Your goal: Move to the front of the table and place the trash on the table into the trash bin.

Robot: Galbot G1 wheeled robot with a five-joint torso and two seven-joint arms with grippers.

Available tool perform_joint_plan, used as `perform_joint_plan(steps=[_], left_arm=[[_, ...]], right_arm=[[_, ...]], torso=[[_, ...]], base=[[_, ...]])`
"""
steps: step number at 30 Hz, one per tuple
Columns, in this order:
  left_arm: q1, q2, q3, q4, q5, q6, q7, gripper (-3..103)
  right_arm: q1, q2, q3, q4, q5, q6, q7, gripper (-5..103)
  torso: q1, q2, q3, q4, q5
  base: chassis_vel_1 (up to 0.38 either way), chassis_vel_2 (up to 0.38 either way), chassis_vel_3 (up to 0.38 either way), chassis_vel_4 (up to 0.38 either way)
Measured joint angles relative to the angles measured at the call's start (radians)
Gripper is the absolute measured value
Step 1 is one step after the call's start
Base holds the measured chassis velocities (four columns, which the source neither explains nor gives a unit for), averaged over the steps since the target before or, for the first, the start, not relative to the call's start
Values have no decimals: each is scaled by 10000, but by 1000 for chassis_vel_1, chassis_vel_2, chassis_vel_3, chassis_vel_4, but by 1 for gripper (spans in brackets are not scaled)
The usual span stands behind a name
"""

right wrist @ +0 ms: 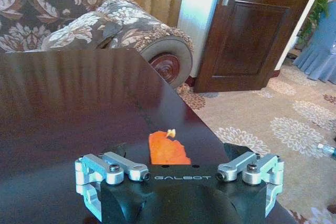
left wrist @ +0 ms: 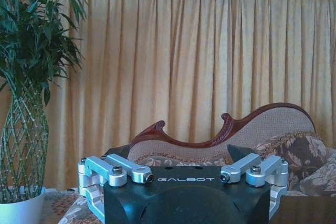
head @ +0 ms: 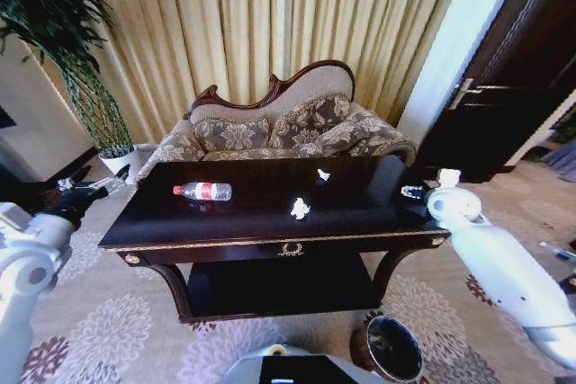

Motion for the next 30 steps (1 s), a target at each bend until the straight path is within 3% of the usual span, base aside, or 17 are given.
perform_joint_plan(steps=[3,4,8,10,14,17,18,21,22,27,29,30], left_arm=[[8,-1,-9,-9,-2,-7,-1,100],[0,1,-12,-12,-10,-11,-12,100],[-13,22,-31,-15,-25,-17,-31,100],[-18,28,-38,-53,-36,-18,-36,100],[-23,29,-38,-105,-38,-18,-39,100],[-37,28,-37,-137,-41,-18,-40,100],[-37,28,-37,-137,-41,-18,-40,100],[-52,42,-37,-142,-44,-19,-43,100],[-52,42,-37,-142,-44,-19,-43,100],[-58,51,-40,-159,-51,-19,-46,100],[-58,51,-45,-161,-55,-19,-46,100],[-58,52,-68,-164,-68,-19,-47,100]], right_arm=[[-61,-36,26,-83,-205,7,-214,103],[-100,-44,57,-92,-265,12,-288,96],[-136,-44,75,-103,-325,36,-329,91],[-145,-32,77,-88,-339,45,-342,80],[-146,-13,69,-60,-353,50,-343,70],[-167,-5,61,-44,-385,64,-340,53],[-167,-5,61,-44,-385,64,-340,53],[-201,-6,60,-38,-414,88,-351,37],[-201,-6,60,-38,-414,88,-351,37],[-289,2,65,52,-428,162,-340,15],[-299,4,65,72,-427,185,-335,15],[-317,6,65,134,-416,261,-326,5]], torso=[[0,0,0,0,0],[0,0,0,0,-2],[0,0,0,-1,-2],[0,0,-1,0,-2],[0,0,0,0,-1],[0,0,0,0,1],[0,0,0,0,1],[0,0,0,2,1],[0,0,0,2,1],[0,0,0,-4,1],[-1,0,0,-4,2],[0,0,0,-4,2]], base=[[0,0,0,0],[0,0,0,0],[0,0,0,0],[0,0,0,0],[0,0,0,0],[0,0,0,0],[0,0,0,0],[0,0,0,0],[0,0,0,0],[0,0,0,0],[0,0,0,0],[0,0,0,0]])
